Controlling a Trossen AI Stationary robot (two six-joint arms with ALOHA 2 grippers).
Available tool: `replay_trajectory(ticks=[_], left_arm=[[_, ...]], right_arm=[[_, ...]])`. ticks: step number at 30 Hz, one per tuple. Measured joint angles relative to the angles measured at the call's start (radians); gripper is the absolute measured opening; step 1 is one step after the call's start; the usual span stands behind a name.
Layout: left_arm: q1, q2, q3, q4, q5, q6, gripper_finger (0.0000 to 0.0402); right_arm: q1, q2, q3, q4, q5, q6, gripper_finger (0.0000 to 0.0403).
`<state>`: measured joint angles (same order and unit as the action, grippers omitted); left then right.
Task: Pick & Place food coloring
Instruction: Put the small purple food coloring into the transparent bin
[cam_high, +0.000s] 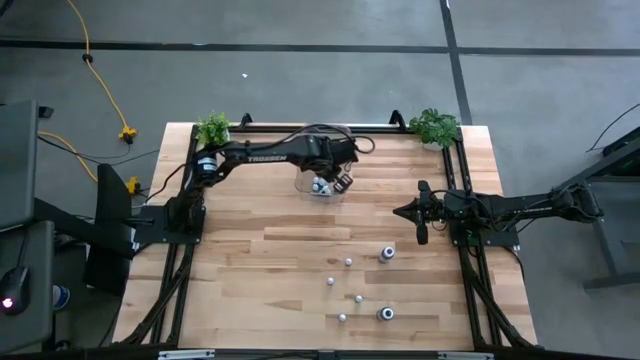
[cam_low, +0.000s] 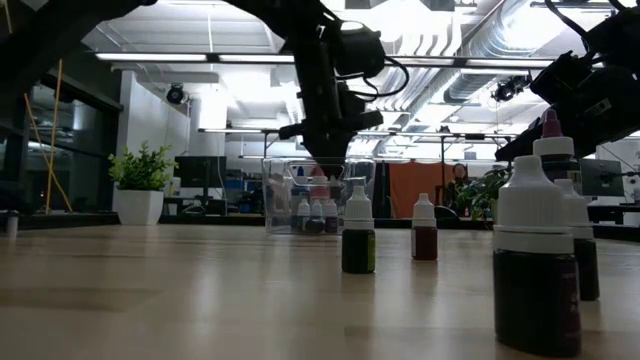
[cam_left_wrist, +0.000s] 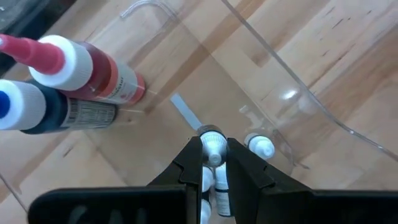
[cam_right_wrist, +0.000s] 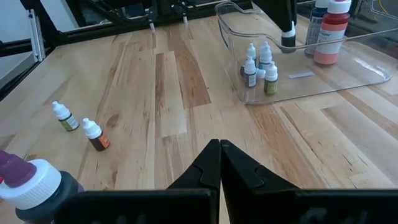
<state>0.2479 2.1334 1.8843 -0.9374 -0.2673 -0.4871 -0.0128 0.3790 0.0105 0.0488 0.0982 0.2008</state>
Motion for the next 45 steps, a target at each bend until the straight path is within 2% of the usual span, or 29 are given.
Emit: replay_trajectory(ticks=[7,12,22,45], left_arm=[[0.011,0.0,0.0,0.001,-0.01,-0.007,0.004],[0.022,0.003,0.0,-0.012,0.071,0.0,0.004],[0.027,0.062,0.001,0.014,0.078,0.016,0.004],[0.034,0.065,0.0,-0.015,0.264,0.094,0.004]], right_arm=[[0.0,0.0,0.0,0.0,0.0,0.0,0.0],[0.0,0.0,0.0,0.0,0.0,0.0,0.0],[0.0,0.0,0.0,0.0,0.0,0.0,0.0],[0.0,0.0,0.0,0.0,0.0,0.0,0.0]])
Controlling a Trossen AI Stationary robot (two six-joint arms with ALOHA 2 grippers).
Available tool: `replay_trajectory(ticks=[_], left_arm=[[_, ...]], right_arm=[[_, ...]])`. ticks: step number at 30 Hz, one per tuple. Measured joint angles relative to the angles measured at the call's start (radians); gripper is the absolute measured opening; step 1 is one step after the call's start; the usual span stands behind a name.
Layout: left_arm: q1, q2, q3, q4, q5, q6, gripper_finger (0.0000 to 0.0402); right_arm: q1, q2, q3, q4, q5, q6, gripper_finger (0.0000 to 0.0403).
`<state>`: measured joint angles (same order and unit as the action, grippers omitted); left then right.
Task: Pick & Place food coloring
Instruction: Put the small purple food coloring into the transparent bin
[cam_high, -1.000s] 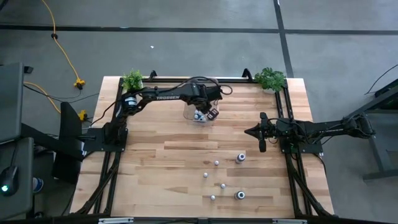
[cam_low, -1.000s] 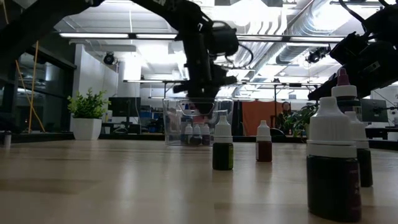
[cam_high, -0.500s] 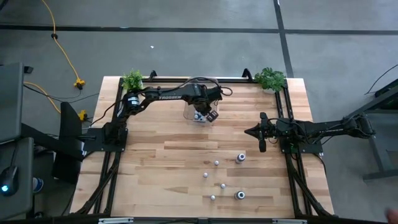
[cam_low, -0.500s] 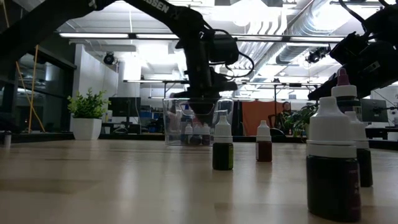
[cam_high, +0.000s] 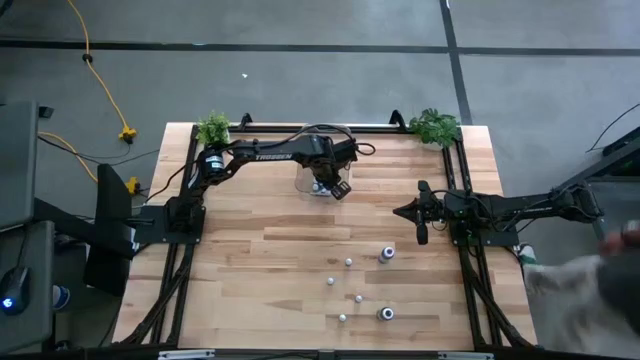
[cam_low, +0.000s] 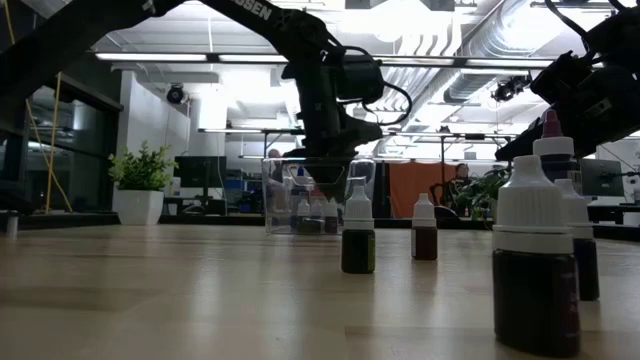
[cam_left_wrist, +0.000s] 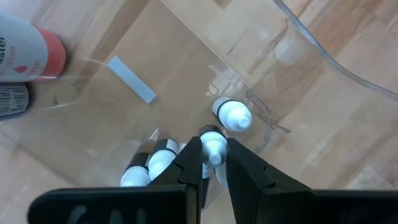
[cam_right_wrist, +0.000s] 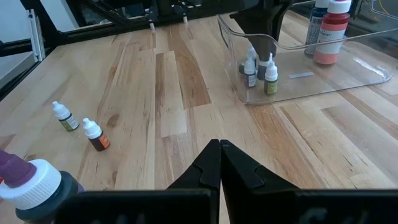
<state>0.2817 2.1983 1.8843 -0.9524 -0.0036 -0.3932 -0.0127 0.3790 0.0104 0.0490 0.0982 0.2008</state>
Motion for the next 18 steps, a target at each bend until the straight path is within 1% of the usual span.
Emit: replay_trajectory(ticks=[6,10,13,18], left_arm=[[0.0,0.0,0.0,0.0,0.001,0.001,0.004],[0.0,0.0,0.0,0.0,0.044,0.025,0.0042],[0.0,0.0,0.0,0.0,0.072,0.04,0.0054],[-0.001,0.0,0.0,0.0,0.073,0.046,0.0083]], right_arm=[[0.0,0.0,0.0,0.0,0.0,0.0,0.0],[0.0,0.0,0.0,0.0,0.0,0.0,0.0],[0.0,0.0,0.0,0.0,0.0,0.0,0.0],[0.0,0.0,0.0,0.0,0.0,0.0,0.0]])
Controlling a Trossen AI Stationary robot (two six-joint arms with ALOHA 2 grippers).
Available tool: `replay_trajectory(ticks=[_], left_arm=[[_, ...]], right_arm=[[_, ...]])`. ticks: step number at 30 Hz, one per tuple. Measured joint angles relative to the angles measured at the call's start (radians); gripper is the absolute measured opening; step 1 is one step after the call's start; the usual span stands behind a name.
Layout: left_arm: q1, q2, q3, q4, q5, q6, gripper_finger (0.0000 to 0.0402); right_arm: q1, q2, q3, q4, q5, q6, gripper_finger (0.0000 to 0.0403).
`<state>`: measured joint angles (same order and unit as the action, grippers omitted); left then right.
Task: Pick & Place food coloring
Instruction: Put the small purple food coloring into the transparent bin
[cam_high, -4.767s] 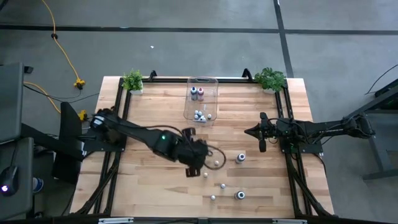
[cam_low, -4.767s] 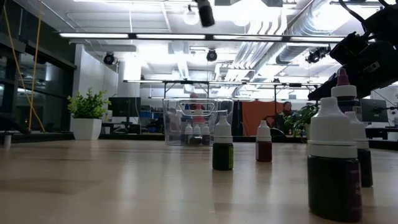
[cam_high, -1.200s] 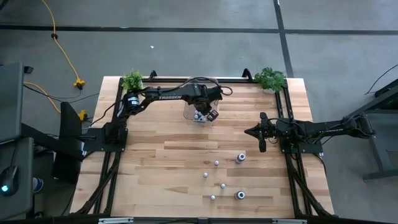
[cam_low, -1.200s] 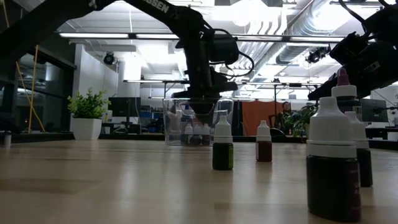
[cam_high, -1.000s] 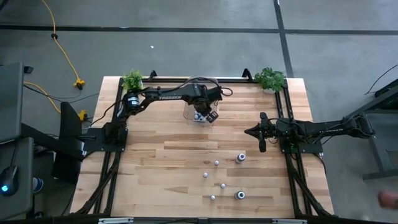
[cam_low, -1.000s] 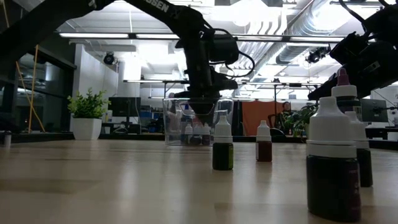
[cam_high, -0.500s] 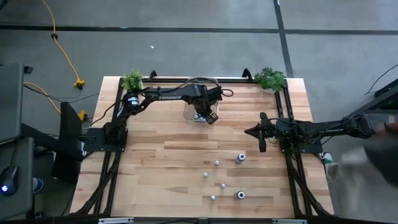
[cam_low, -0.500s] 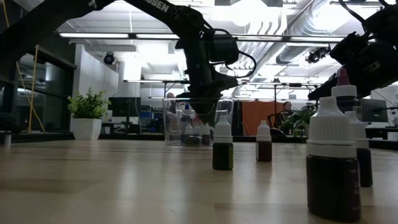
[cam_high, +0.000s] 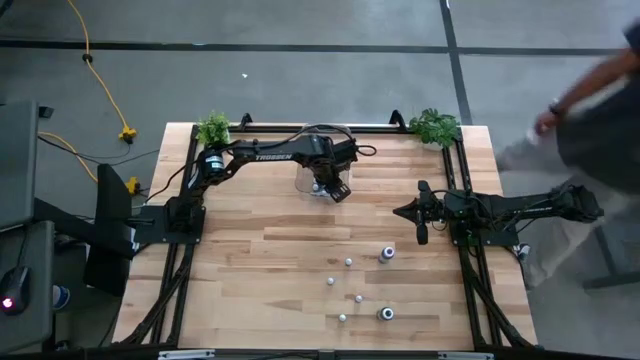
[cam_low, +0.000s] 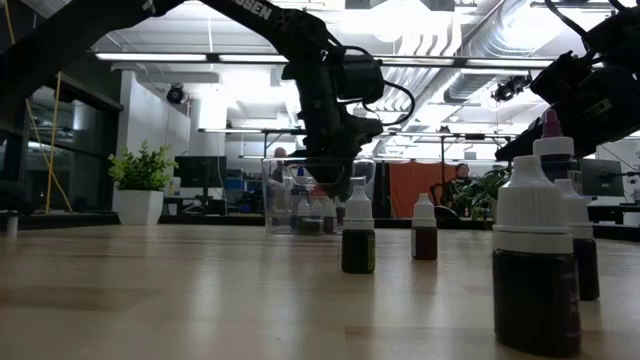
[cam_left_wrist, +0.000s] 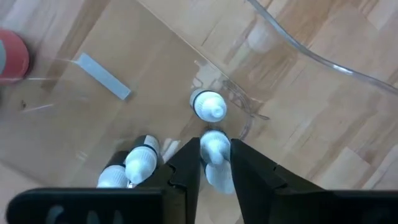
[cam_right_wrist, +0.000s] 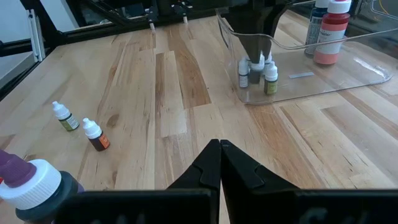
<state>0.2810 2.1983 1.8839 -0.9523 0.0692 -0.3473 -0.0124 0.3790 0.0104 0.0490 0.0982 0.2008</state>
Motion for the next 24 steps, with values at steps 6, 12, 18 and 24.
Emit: replay_trajectory(ticks=[6,12,18,24], left_arm=[[0.0,0.0,0.0,0.0,-0.029,0.003,0.0095],[0.0,0.0,0.0,0.009,-0.06,0.007,0.0097],[0.0,-0.002,0.0,0.006,-0.056,0.01,0.0097],[0.0,-0.002,0.0,-0.002,-0.051,0.01,0.0097]], right_arm=[[0.0,0.0,0.0,0.0,0.0,0.0,0.0],[0.0,0.0,0.0,0.0,0.0,0.0,0.0],[0.0,0.0,0.0,0.0,0.0,0.0,0.0],[0.0,0.0,0.0,0.0,0.0,0.0,0.0]])
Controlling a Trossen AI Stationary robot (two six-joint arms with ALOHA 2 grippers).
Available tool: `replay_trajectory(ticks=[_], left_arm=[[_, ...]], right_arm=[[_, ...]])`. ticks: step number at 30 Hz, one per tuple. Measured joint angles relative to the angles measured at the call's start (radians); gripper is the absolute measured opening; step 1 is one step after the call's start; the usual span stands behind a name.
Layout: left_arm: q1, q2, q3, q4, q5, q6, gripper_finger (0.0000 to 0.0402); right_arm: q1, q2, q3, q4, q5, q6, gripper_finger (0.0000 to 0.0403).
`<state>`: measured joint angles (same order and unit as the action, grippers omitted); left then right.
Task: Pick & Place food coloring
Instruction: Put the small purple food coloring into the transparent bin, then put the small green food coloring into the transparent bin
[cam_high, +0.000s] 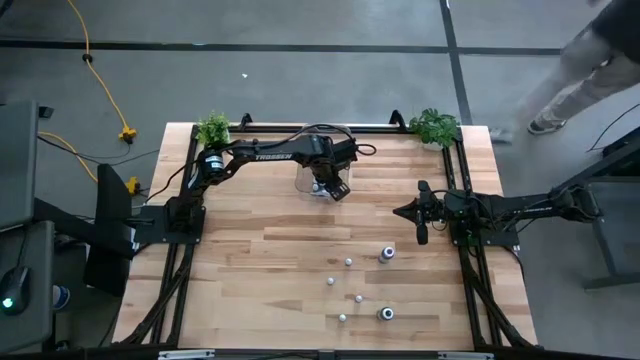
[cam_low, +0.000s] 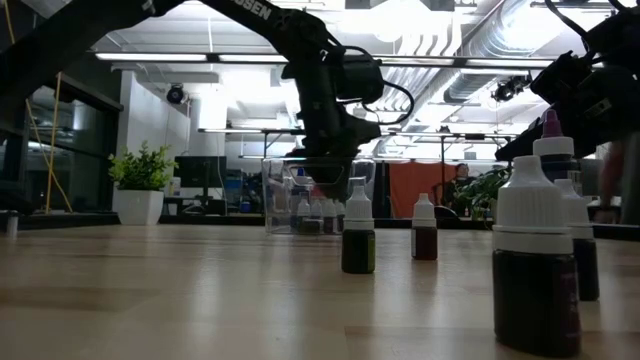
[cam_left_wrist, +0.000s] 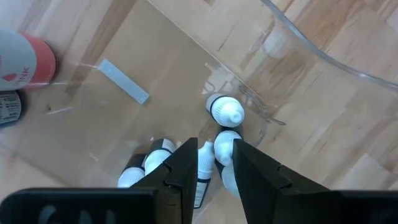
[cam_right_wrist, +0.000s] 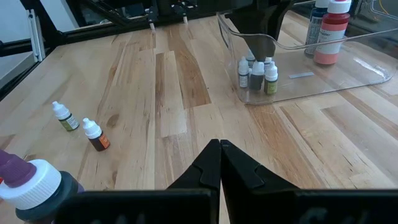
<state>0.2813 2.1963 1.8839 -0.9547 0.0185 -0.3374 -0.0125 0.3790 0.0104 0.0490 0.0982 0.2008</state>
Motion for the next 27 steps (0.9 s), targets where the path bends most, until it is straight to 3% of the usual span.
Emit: replay_trajectory(ticks=[18,27], left_arm=[[0.0,-0.022,-0.001,-0.021,-0.006,0.0,0.0097],[0.0,-0.171,-0.001,-0.015,-0.075,0.019,0.0097]], right_arm=[[0.0,0.0,0.0,0.0,0.0,0.0,0.0],[0.0,0.0,0.0,0.0,0.0,0.0,0.0]])
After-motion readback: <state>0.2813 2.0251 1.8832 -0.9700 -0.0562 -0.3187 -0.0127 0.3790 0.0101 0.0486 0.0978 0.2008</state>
